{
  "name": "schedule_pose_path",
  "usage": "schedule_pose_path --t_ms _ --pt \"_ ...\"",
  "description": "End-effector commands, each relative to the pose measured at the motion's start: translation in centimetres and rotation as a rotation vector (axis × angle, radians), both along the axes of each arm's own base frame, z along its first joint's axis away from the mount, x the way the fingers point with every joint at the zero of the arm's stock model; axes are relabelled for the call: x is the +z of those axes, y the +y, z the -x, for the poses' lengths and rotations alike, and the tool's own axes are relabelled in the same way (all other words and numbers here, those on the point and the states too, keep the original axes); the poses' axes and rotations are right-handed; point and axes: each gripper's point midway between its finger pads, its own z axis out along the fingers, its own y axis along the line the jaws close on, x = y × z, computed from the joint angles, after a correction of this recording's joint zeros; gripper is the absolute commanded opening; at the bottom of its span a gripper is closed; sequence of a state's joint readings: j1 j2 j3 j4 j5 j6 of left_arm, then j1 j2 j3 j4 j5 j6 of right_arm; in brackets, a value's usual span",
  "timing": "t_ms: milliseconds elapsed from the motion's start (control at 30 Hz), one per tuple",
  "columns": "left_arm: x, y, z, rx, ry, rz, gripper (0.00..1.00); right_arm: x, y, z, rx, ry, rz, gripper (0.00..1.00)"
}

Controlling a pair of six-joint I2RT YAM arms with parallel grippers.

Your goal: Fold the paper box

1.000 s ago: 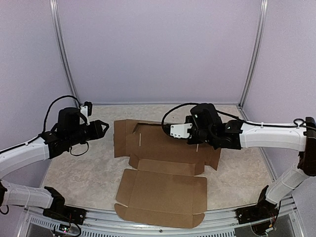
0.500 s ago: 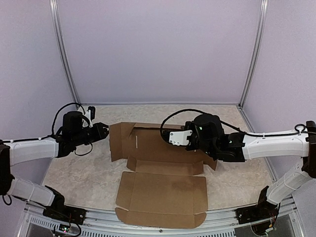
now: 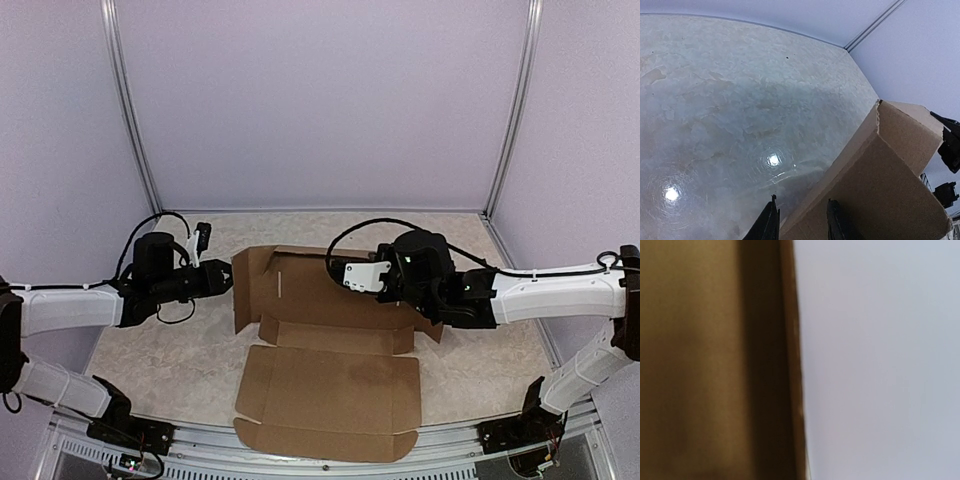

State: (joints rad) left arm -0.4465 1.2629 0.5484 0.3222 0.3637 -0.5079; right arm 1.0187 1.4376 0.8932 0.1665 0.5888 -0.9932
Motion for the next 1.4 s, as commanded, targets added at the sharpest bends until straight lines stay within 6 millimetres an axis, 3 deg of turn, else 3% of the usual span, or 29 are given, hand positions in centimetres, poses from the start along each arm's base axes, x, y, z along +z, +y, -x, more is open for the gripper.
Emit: schedule_pose_path --t_ms 0,600,833,1067,1367 --pt "-0.1 -1.2 1.1 -0.065 -0.03 -0.02 0.32 0.4 0.7 0.5 0.004 -0.005 -0.074 0.0" --pt "-1.6 -2.7 3.0 -0.132 -0.028 -0.053 0.3 -2.1 1.4 3.9 -0.017 -0.191 -0.022 0.0" --pt "-2.2 -3.4 4.1 -0.137 -0.012 -0.086 0.34 -2.9 1.2 4.0 -0.073 -0.258 0.011 0.0" --pt "-3.4 -2.8 5.4 -0.116 0.018 -0.142 0.39 -3.2 1.2 4.1 -0.081 -0.262 0.014 0.0" --pt "-2.6 -2.8 6.2 -0.118 -0.016 -0.131 0.41 -3.3 1.6 4.5 -0.074 -0.263 0.017 0.0"
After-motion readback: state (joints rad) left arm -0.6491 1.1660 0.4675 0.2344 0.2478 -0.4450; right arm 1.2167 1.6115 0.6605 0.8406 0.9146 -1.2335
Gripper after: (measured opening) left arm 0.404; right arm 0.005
